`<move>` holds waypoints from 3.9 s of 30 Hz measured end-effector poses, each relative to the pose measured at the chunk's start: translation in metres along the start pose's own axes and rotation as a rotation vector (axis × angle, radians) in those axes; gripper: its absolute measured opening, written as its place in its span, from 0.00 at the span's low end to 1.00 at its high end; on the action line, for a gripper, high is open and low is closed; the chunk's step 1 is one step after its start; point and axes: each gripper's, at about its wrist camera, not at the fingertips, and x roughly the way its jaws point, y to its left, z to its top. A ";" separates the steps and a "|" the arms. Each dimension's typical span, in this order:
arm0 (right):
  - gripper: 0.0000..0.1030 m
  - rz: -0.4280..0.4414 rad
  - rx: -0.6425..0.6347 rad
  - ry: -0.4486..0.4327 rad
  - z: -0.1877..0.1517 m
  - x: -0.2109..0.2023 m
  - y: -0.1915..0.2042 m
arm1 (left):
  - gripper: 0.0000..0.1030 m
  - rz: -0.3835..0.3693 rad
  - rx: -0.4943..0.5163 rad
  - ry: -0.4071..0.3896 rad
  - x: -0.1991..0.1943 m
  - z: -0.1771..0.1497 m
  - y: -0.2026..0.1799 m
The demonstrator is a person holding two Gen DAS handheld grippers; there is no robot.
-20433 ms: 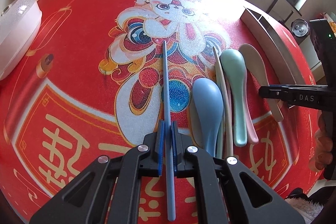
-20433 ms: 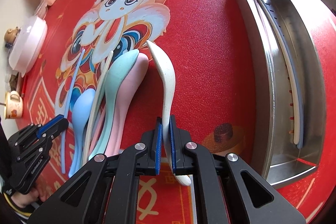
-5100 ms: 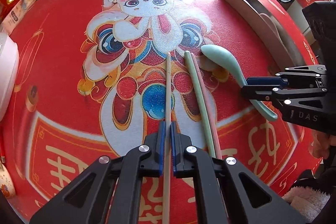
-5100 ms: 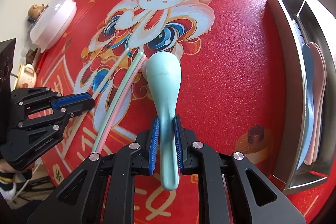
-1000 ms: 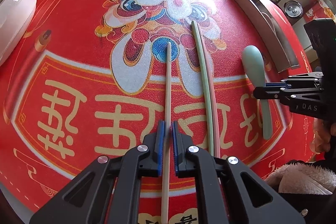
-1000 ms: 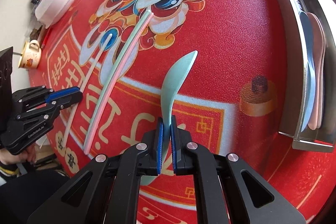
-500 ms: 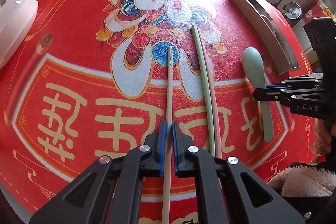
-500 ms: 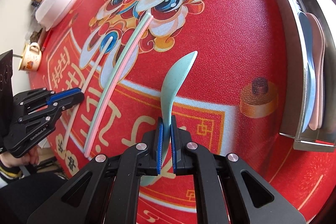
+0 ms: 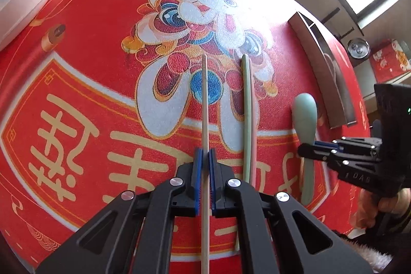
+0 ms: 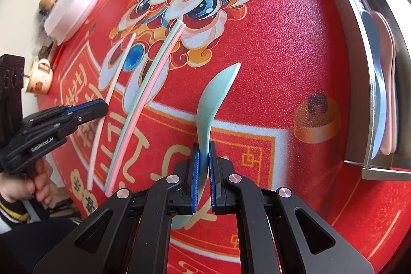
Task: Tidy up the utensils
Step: 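Carry the mint green spoon and wooden chopstick toward the steel tray, then lower the spoon and chopstick into the steel tray and open both grippers, then move both tools back over the green and pink chopsticks, then grasp the pink chopstick with the right gripper while the left gripper grasps the green chopstick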
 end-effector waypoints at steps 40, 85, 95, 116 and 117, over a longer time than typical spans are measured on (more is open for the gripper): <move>0.07 -0.169 -0.032 -0.140 0.071 -0.120 -0.158 | 0.05 -0.341 0.012 0.018 0.061 0.122 -0.197; 0.69 -0.082 0.163 -0.252 0.035 -0.093 -0.070 | 0.94 0.143 0.188 -0.059 0.005 0.070 -0.067; 0.69 -0.081 0.040 -0.125 0.039 -0.035 -0.007 | 0.94 0.212 0.125 -0.039 0.000 0.029 -0.002; 0.77 -0.236 -0.158 -0.001 0.042 0.035 0.076 | 0.94 0.237 0.024 -0.102 -0.026 0.026 0.067; 0.77 -0.238 -0.164 -0.002 0.041 0.035 0.078 | 0.94 0.237 0.025 -0.104 -0.026 0.026 0.066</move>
